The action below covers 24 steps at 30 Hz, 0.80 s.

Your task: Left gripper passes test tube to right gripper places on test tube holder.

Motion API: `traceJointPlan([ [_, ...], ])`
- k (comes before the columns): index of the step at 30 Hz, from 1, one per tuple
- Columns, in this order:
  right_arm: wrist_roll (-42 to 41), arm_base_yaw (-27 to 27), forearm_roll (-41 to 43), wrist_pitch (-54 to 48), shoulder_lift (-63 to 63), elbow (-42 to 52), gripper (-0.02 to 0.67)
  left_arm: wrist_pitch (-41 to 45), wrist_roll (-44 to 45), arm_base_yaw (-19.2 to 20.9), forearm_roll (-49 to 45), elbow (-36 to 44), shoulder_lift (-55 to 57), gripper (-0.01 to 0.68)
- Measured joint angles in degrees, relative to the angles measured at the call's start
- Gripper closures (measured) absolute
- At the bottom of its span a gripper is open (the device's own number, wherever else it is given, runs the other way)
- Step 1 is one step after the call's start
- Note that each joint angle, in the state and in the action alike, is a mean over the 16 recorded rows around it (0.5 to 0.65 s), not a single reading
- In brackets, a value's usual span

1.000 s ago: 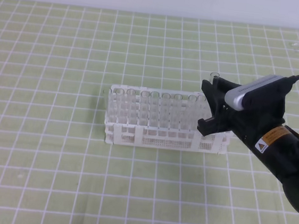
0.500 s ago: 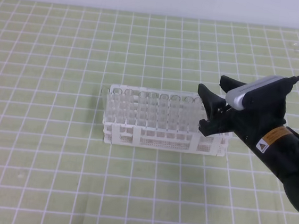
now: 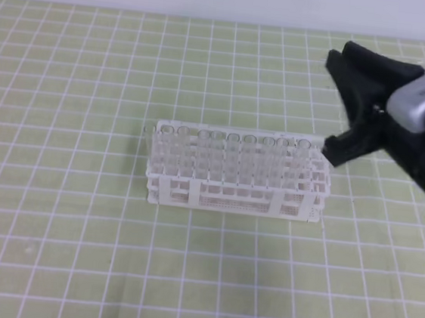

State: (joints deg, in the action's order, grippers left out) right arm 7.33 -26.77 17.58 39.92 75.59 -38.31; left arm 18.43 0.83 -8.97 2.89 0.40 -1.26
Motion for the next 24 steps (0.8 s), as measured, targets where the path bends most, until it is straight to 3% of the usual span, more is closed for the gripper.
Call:
traceJointPlan([
  [8, 2.4, 0.0, 7.8, -21.2, -18.7, 0.1, 0.640, -0.1, 0.0, 0.0, 0.0, 0.1, -0.3, 0.675],
  [19, 5.7, 0.0, 9.4, -55.9, -37.3, 0.3, 0.664, 0.1, 0.0, 0.0, 0.0, 0.0, -0.1, 0.675],
  [24, 5.7, 0.3, 8.9, -65.0, -44.1, 1.7, 0.664, 0.1, 0.0, 0.0, 0.0, 0.0, 0.2, 0.675],
])
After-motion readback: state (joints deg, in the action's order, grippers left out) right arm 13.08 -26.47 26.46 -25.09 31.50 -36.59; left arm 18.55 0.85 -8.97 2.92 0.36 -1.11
